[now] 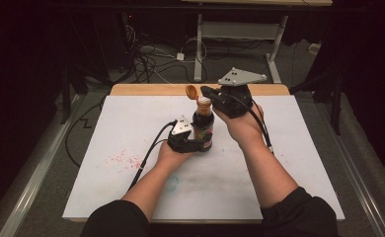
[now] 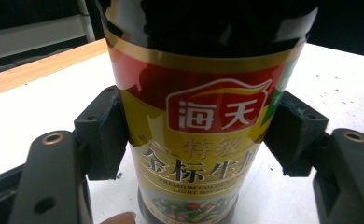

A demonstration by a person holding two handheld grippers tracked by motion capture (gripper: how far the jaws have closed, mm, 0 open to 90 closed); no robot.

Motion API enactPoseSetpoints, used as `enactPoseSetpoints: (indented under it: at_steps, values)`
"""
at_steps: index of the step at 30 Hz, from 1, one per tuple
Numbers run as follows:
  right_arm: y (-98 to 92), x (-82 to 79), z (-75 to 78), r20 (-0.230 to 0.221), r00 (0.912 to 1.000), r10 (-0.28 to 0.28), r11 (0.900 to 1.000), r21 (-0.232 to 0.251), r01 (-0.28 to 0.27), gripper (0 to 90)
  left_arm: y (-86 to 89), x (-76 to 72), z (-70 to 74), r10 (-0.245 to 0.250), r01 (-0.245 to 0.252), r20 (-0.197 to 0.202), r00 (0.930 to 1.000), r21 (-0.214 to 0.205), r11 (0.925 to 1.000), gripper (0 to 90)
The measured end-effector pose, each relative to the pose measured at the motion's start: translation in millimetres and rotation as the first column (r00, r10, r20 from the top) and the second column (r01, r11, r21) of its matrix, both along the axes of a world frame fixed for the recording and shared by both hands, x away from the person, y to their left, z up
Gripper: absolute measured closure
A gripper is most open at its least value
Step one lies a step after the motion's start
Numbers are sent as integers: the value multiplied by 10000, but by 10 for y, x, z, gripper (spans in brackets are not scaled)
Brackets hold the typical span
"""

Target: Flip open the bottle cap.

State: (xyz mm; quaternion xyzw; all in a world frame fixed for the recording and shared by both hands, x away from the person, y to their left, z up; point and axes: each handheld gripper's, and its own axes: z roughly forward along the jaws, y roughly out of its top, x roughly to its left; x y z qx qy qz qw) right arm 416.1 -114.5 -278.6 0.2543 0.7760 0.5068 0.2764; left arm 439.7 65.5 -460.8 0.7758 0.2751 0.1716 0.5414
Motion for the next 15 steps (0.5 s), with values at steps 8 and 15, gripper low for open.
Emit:
enactPoseSetpoints:
  at_steps: [8,15]
  values:
    - [-277,8,-88,-125,9986,-514,9986,135,516,900,2,4,-1,-4,4,-36,10000,-45,10000,284]
    - [-458,24,-291,-445,9960,-769,9966,275,781,900,4,4,2,-4,3,-109,9999,-37,10000,281]
